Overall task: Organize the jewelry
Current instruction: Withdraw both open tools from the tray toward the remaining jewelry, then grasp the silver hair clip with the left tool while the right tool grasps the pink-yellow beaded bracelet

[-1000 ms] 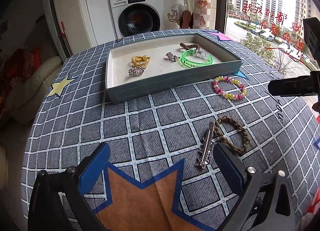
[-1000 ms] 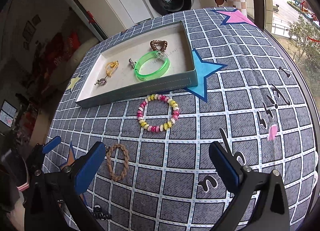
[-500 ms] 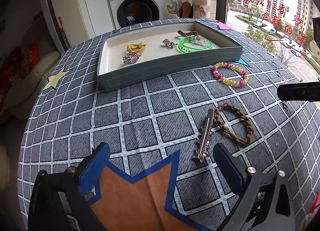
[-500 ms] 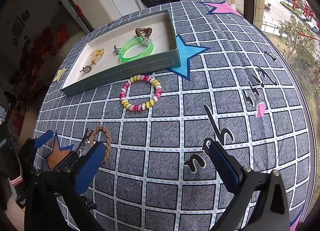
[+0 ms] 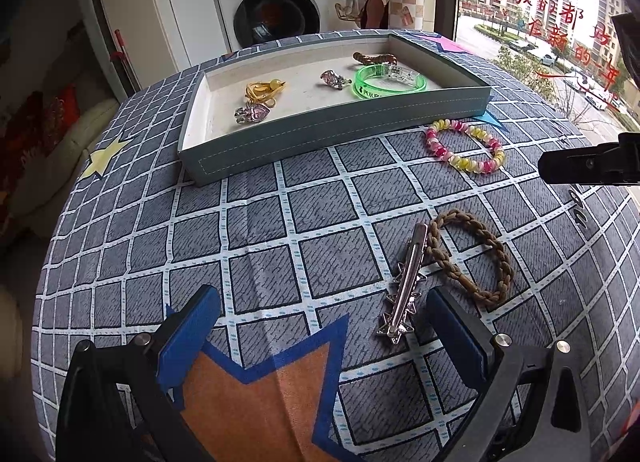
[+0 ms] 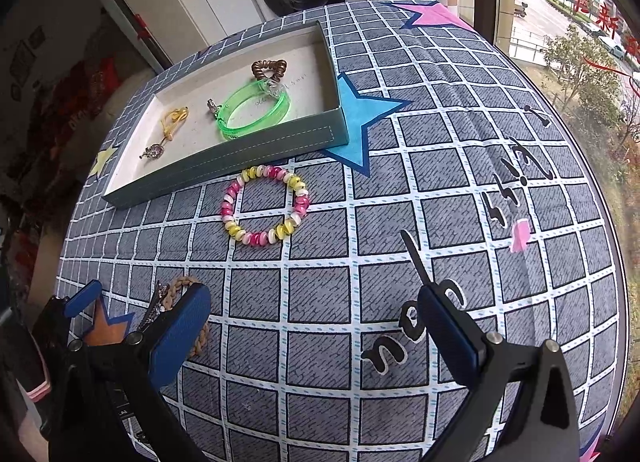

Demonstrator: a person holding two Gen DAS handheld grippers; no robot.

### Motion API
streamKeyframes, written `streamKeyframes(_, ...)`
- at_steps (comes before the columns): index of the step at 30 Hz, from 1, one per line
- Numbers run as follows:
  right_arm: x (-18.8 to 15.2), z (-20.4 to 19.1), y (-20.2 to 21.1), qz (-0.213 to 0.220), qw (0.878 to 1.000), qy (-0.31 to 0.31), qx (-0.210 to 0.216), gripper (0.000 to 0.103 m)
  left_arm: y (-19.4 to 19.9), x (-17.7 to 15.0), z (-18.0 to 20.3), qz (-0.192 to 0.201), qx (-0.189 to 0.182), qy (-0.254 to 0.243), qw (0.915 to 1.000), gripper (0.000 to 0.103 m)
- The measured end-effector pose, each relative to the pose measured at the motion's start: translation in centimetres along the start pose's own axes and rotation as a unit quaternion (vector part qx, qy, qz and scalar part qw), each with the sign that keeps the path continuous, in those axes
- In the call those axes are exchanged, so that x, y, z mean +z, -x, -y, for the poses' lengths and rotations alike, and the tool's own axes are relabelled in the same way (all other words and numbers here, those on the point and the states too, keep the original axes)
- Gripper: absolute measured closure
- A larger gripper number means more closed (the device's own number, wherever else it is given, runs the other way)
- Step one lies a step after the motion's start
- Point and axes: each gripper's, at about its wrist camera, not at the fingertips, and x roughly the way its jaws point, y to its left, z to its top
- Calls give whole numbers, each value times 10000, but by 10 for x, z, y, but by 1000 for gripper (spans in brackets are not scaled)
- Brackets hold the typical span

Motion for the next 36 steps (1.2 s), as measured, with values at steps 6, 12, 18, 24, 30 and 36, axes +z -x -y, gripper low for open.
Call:
streamKeyframes(6, 13, -4, -15, -72, 9999, 36, -129, 1, -4, 6, 3, -34, -51, 11, 10000, 0)
streamKeyframes(12, 29, -10, -32, -94, 9992, 173, -334, 3, -6, 8, 3, -60, -77, 11, 10000, 0)
streamKeyframes(18, 41, -19, -41, -56, 9963, 477, -712, 18, -10, 13, 4, -91, -87, 28, 9999, 0)
streamKeyframes(24, 36, -41, -46, -57, 9886, 1181, -936, 28, -7, 12, 11, -69, -318, -178, 9993, 2)
streamKeyframes(30, 33, -50, -44, -126, 9869, 1365, -854, 36, -3, 14, 19, -70, -636, -353, 9973, 35)
streamKeyframes(36, 28, -60, -39, -182, 9852, 1481, -841, 78, 1, 14, 33, -72, -724, -643, 9953, 75)
